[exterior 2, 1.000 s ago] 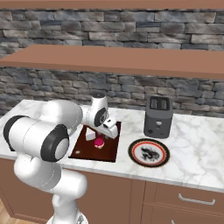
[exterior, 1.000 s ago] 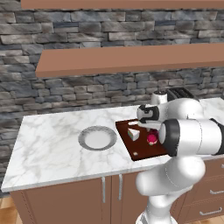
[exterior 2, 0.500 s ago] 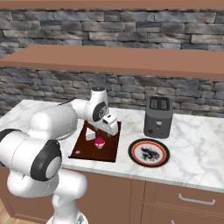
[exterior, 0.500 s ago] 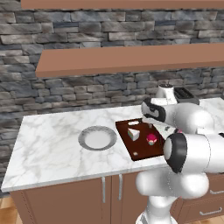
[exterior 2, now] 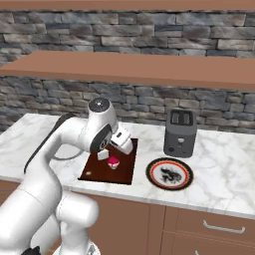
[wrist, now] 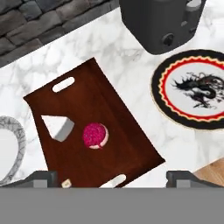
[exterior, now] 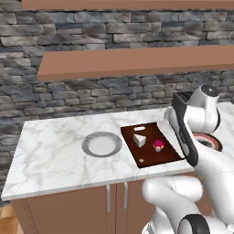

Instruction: Move the dessert items from the plates to the tray.

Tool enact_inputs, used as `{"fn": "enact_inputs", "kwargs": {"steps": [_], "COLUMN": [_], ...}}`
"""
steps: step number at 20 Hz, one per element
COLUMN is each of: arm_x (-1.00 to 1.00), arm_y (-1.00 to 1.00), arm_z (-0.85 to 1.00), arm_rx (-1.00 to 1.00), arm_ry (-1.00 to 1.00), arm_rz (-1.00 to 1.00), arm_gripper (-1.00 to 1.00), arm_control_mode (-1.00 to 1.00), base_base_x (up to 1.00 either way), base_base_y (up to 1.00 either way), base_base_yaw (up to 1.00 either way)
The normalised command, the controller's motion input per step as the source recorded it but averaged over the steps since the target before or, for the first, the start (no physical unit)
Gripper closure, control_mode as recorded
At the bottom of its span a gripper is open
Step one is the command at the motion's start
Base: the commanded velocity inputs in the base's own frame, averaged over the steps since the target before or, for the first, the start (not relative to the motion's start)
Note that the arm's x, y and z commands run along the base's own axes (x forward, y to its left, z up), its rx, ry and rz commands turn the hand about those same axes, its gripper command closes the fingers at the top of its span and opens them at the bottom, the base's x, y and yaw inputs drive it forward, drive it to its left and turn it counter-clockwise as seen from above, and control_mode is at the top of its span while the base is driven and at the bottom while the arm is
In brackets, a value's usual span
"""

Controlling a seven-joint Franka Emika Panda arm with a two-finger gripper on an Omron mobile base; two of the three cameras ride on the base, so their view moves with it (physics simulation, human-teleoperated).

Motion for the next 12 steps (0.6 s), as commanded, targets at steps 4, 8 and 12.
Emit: {"fn": "enact_inputs", "kwargs": {"steps": [4, 8, 12], "arm_x": [-0.68, -0.87, -1.0], "arm_y": [0.0, -0.04, -0.16], "arm_z": [0.95, 0.63, 0.26], "arm_rx": [0.0, 0.0, 0.06], "arm_ry": [-0.41, -0.68, -0.82], "arm_rz": [0.0, 0.0, 0.0], "arm_gripper": [-1.0, -1.0, -1.0], "arm_control_mode": [-1.0, -1.0, -1.0], "base_base_x": [0.0, 0.0, 0.0], "base_base_y": [0.0, 0.0, 0.0], "base_base_yaw": [0.0, 0.0, 0.0]}}
